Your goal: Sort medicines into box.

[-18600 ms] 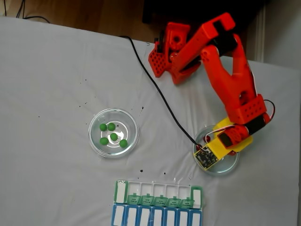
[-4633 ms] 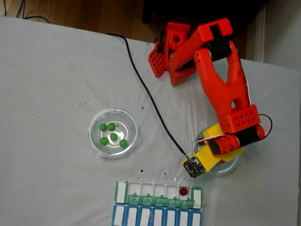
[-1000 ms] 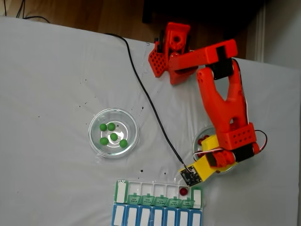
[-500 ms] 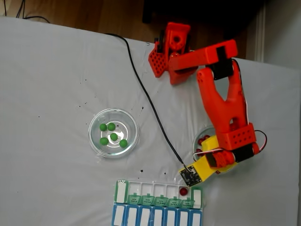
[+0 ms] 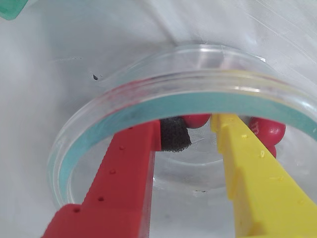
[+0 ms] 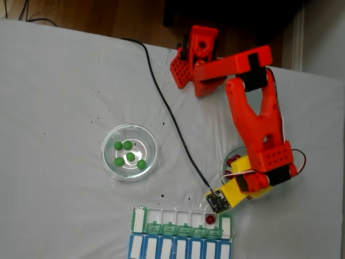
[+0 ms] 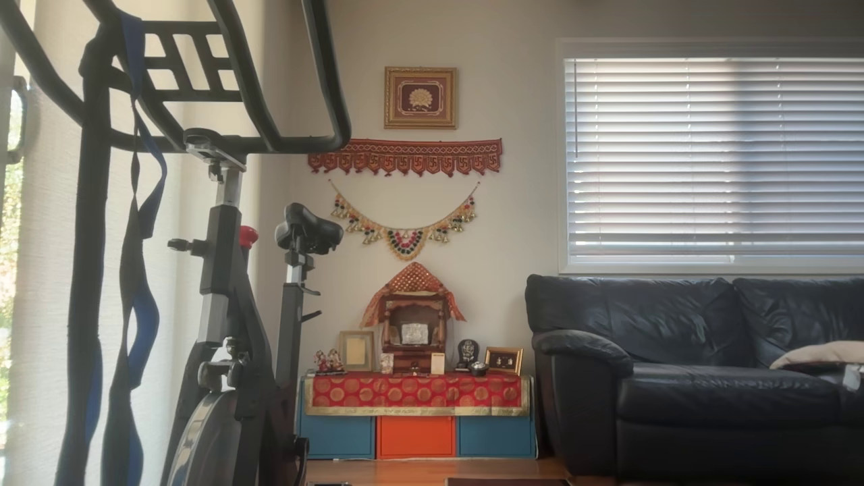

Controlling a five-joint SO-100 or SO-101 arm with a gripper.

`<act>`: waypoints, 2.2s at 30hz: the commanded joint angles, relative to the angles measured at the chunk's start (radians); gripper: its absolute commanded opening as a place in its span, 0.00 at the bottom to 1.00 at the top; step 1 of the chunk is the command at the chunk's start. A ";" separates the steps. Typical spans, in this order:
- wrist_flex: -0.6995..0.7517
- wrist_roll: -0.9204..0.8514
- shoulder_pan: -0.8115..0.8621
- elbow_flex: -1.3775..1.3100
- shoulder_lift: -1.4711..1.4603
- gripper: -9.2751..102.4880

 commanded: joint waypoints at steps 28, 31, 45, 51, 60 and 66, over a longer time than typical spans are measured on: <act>-0.011 -0.006 0.008 -0.046 0.077 0.09; -0.012 -0.006 0.011 -0.040 0.094 0.09; 0.011 0.021 0.008 0.006 0.202 0.09; 0.094 0.049 0.000 -0.029 0.216 0.09; 0.181 0.112 -0.011 -0.052 0.288 0.09; 0.241 0.127 0.014 -0.110 0.341 0.10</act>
